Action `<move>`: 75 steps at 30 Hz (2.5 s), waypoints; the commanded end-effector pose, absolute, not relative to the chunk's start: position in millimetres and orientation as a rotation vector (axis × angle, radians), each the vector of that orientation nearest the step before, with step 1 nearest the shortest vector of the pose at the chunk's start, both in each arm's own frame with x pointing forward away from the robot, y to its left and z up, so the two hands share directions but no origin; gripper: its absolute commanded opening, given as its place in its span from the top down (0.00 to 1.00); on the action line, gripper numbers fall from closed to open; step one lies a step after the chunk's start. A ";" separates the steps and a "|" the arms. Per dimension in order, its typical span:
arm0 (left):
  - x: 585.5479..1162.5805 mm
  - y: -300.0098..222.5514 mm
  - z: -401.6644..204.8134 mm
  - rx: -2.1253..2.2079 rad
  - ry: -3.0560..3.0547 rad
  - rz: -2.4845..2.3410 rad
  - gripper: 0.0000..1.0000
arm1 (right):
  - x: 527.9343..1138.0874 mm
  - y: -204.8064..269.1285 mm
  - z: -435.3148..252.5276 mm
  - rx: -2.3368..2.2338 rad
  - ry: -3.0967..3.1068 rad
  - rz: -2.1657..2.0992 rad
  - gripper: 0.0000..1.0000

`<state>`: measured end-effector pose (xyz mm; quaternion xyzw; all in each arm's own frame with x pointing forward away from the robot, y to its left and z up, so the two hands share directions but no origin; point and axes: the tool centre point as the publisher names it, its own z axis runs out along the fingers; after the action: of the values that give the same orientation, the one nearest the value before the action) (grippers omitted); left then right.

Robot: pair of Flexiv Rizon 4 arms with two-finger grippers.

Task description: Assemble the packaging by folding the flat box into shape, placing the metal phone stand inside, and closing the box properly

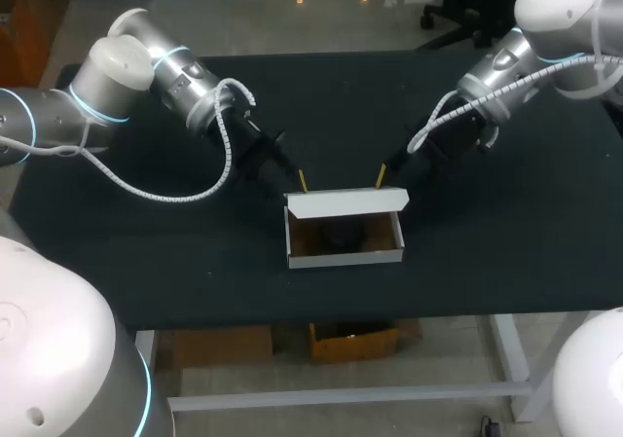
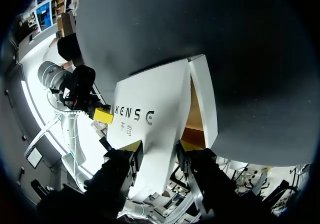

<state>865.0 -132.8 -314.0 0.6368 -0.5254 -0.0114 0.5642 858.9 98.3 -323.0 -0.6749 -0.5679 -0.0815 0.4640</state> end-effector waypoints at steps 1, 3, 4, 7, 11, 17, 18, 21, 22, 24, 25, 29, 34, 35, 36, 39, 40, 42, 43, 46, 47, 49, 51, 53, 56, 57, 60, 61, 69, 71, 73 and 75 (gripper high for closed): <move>867.0 -137.5 -315.7 1.491 -1.237 -0.033 0.64 | 858.6 103.1 -325.5 -1.655 -1.395 -0.201 0.58; 866.7 -137.5 -316.1 1.492 -1.238 -0.033 0.64 | 857.9 102.9 -325.6 -1.653 -1.397 -0.201 0.58; 866.4 -137.4 -316.3 1.492 -1.239 -0.033 0.64 | 857.4 102.7 -325.6 -1.653 -1.397 -0.202 0.58; 864.8 -137.5 -316.9 1.494 -1.244 -0.034 0.63 | 855.9 102.2 -326.8 -1.653 -1.399 -0.204 0.58; 863.6 -136.8 -318.9 1.501 -1.251 -0.039 0.63 | 854.6 101.2 -330.3 -1.650 -1.396 -0.203 0.58; 862.4 -134.1 -319.9 1.511 -1.255 -0.040 0.62 | 852.4 99.0 -332.8 -1.651 -1.389 -0.203 0.58; 862.2 -133.7 -320.0 1.514 -1.257 -0.040 0.63 | 852.1 98.8 -333.1 -1.651 -1.389 -0.203 0.58; 861.6 -132.7 -320.4 1.517 -1.258 -0.040 0.63 | 851.3 98.5 -334.0 -1.651 -1.388 -0.203 0.58; 861.3 -132.4 -320.5 1.517 -1.258 -0.039 0.62 | 851.2 98.5 -334.4 -1.651 -1.388 -0.202 0.58; 860.3 -132.0 -320.6 1.520 -1.262 -0.040 0.62 | 851.0 98.5 -335.2 -1.651 -1.388 -0.201 0.58; 859.7 -131.8 -320.8 1.522 -1.263 -0.040 0.62 | 850.9 98.2 -335.7 -1.651 -1.388 -0.201 0.58; 857.3 -130.1 -321.6 1.528 -1.271 -0.041 0.62 | 850.6 97.5 -337.3 -1.650 -1.386 -0.199 0.58; 853.9 -128.6 -321.8 1.536 -1.285 -0.039 0.61 | 849.9 97.3 -338.6 -1.650 -1.387 -0.197 0.57; 853.6 -128.4 -321.9 1.539 -1.286 -0.039 0.61 | 849.8 97.3 -338.7 -1.649 -1.388 -0.196 0.57; 853.2 -128.0 -321.9 1.541 -1.288 -0.038 0.61 | 849.7 97.3 -339.0 -1.649 -1.389 -0.195 0.57; 852.4 -126.7 -322.2 1.549 -1.294 -0.037 0.61 | 849.4 97.2 -339.3 -1.647 -1.392 -0.193 0.57; 852.3 -126.2 -322.1 1.551 -1.295 -0.037 0.62 | 849.2 97.0 -339.4 -1.647 -1.393 -0.193 0.57; 852.2 -125.2 -321.9 1.558 -1.300 -0.035 0.62 | 848.8 96.6 -339.3 -1.647 -1.397 -0.193 0.57; 852.1 -124.6 -321.8 1.560 -1.301 -0.035 0.62 | 848.7 96.4 -339.3 -1.647 -1.401 -0.192 0.57; 852.0 -123.5 -321.7 1.569 -1.306 -0.033 0.62 | 848.0 96.3 -339.7 -1.647 -1.407 -0.190 0.56; 852.1 -123.2 -321.7 1.570 -1.308 -0.033 0.62 | 847.6 96.4 -340.4 -1.646 -1.409 -0.189 0.56; 852.1 -122.9 -321.8 1.572 -1.312 -0.033 0.62 | 847.5 96.7 -341.5 -1.643 -1.412 -0.186 0.56; 852.3 -122.7 -321.9 1.574 -1.320 -0.033 0.62 | 847.5 96.9 -342.3 -1.641 -1.415 -0.184 0.56; 852.3 -122.5 -322.0 1.577 -1.329 -0.032 0.62 | 847.4 97.1 -342.7 -1.639 -1.422 -0.181 0.55; 851.8 -122.3 -322.7 1.576 -1.345 -0.027 0.62 | 846.8 97.9 -343.5 -1.636 -1.439 -0.180 0.55; 851.6 -122.4 -323.0 1.574 -1.351 -0.024 0.62 | 846.5 98.3 -343.9 -1.634 -1.445 -0.179 0.54; 851.2 -122.5 -324.0 1.575 -1.360 -0.025 0.62 | 846.1 98.7 -346.8 -1.632 -1.451 -0.176 0.53; 851.2 -122.5 -324.0 1.575 -1.360 -0.025 0.62 | 846.1 98.7 -346.8 -1.632 -1.451 -0.176 0.53; 851.6 -121.5 -325.5 1.583 -1.382 -0.024 0.63 | 845.9 98.1 -350.0 -1.628 -1.465 -0.167 0.50; 852.0 -121.1 -325.4 1.589 -1.390 -0.020 0.63 | 845.8 97.8 -350.5 -1.628 -1.467 -0.166 0.50; 852.3 -120.8 -325.4 1.590 -1.394 -0.019 0.63 | 845.8 97.6 -351.0 -1.628 -1.470 -0.164 0.50; 852.8 -120.3 -325.3 1.593 -1.401 -0.018 0.63 | 845.8 97.1 -351.6 -1.628 -1.473 -0.162 0.50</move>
<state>854.5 -120.7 -328.1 0.6536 -0.5750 -0.0079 0.4921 844.5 96.0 -349.8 -0.6607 -0.5958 -0.0681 0.4515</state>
